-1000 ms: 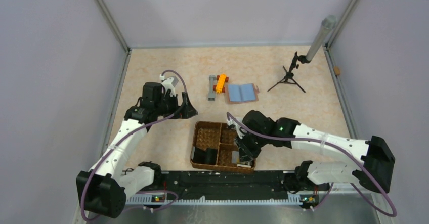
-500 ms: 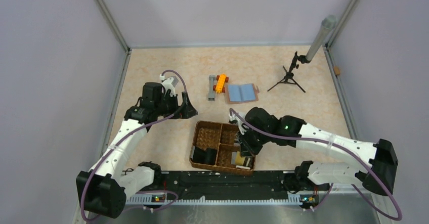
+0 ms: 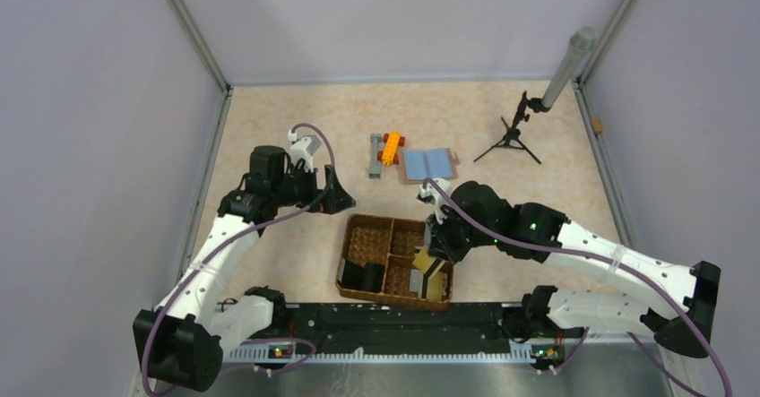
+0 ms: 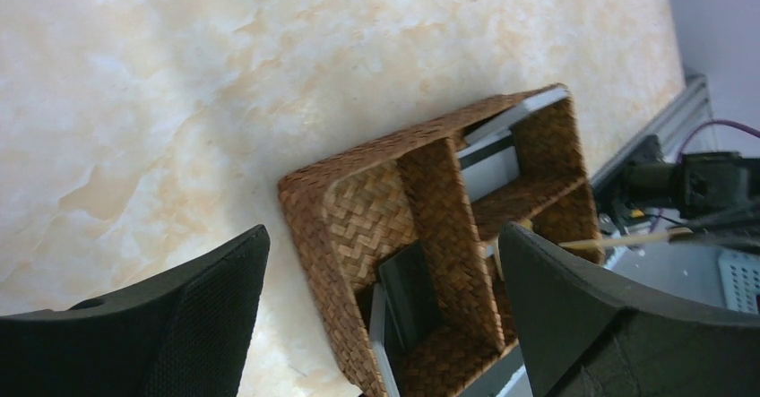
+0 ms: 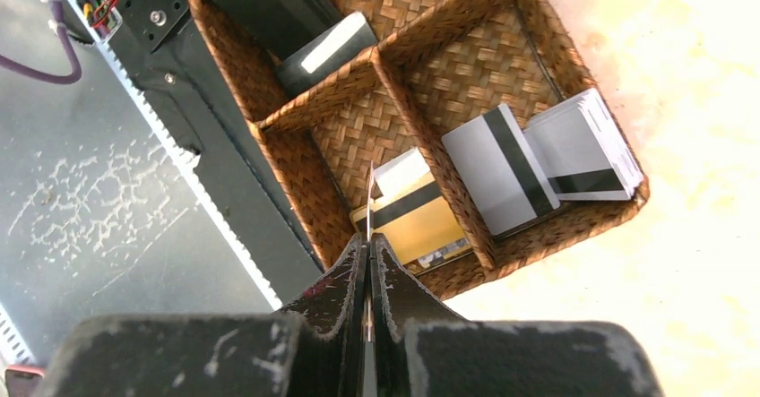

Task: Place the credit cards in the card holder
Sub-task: Pick up the credit card from the storage box, then insert the credit card into the card holder.

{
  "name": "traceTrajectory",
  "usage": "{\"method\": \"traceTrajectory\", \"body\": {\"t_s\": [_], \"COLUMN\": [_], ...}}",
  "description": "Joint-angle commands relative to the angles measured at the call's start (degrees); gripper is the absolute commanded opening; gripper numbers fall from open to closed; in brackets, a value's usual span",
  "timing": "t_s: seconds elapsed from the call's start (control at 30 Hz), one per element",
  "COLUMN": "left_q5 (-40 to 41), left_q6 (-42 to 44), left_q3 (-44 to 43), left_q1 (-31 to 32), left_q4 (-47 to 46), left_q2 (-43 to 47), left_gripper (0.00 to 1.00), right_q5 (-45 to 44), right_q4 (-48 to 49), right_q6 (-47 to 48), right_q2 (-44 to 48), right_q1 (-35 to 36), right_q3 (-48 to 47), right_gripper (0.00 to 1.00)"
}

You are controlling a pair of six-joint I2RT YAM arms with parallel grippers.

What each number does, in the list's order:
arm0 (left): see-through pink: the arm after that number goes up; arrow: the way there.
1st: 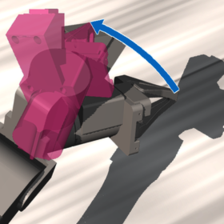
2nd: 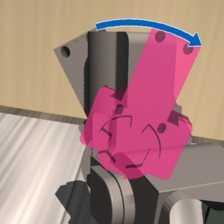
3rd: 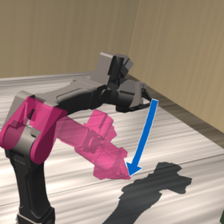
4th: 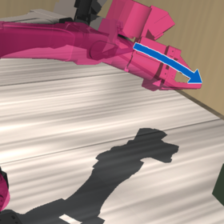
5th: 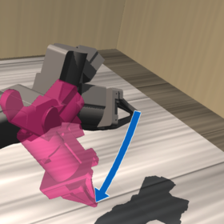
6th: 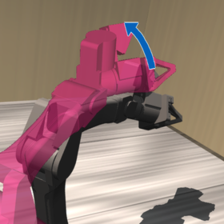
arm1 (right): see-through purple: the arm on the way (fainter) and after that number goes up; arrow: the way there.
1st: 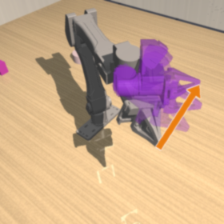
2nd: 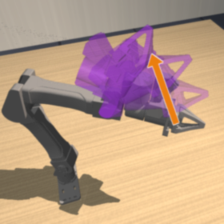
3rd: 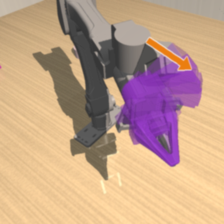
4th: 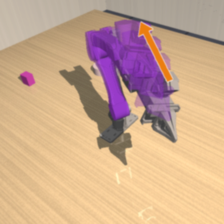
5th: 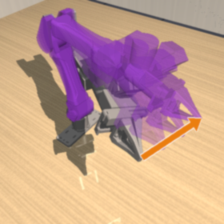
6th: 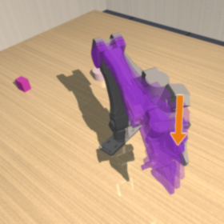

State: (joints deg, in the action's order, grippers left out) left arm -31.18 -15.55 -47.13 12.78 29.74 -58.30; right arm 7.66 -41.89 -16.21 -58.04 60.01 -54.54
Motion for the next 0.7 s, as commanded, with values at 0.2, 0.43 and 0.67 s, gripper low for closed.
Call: {"method": "traceTrajectory", "body": {"t_s": [0.2, 0.43, 0.67], "left_q5": [-15.47, -21.21, -29.41], "left_q6": [0.8, 2.06, 3.07], "left_q3": [0.72, -2.25, -2.96], "left_q1": [9.74, 19.01, 23.02], "left_q4": [-10.7, -11.36, -10.75], "left_q2": [2.66, -1.57, -5.07], "left_gripper": [0.96, 0.98, 0.85], "right_q5": [6.48, 34.74, 41.11], "right_q4": [10.28, 17.73, 15.39], "right_q6": [5.32, 6.95, 9.08], "right_q2": [0.22, -2.45, -5.77], "right_q1": [-1.88, -11.73, -13.53], "right_q3": [-2.54, -2.41, -4.92], "right_gripper": [0.0, 0.0, 0.0]}}
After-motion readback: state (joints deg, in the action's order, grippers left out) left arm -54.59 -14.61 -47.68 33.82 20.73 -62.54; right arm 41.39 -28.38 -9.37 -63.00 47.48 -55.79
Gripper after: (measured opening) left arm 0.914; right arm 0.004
